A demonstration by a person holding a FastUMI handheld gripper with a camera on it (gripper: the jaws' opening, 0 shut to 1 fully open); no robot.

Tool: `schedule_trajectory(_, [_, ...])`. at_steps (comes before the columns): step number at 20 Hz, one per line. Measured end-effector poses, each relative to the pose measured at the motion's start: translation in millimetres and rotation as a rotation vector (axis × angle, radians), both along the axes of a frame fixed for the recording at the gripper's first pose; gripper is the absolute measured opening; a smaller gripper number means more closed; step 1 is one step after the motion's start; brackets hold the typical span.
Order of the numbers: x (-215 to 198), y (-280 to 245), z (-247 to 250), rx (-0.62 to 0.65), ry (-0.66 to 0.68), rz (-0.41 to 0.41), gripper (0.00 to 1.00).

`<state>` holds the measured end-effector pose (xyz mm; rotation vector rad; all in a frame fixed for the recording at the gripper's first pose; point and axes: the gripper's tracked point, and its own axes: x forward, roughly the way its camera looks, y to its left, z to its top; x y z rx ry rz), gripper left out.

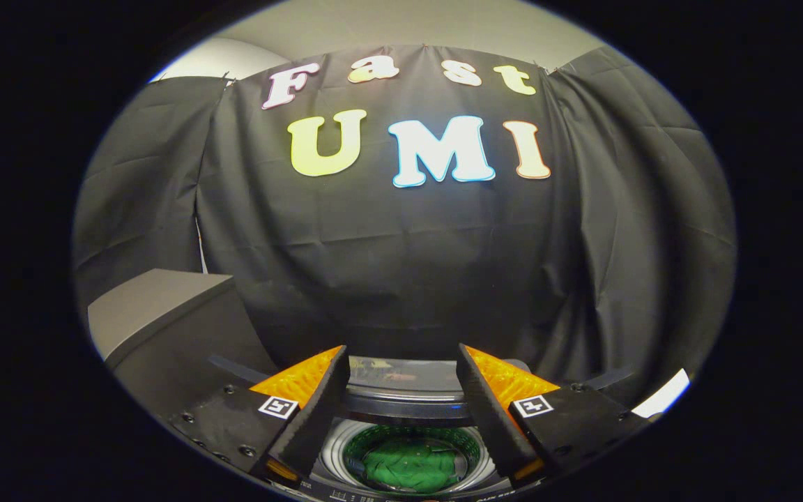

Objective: Put the clothes into the washing machine and then close the washing machine lid.

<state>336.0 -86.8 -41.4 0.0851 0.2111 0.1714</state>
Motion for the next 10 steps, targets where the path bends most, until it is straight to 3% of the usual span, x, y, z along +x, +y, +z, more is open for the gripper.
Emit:
schedule_trajectory(5, [-47.7,10.9,-56.6,-0.087,0.067,0.023,0.96])
schedule_trajectory(10, [-86.9,24.3,-113.2,-0.096,0.119,0.071,0.98])
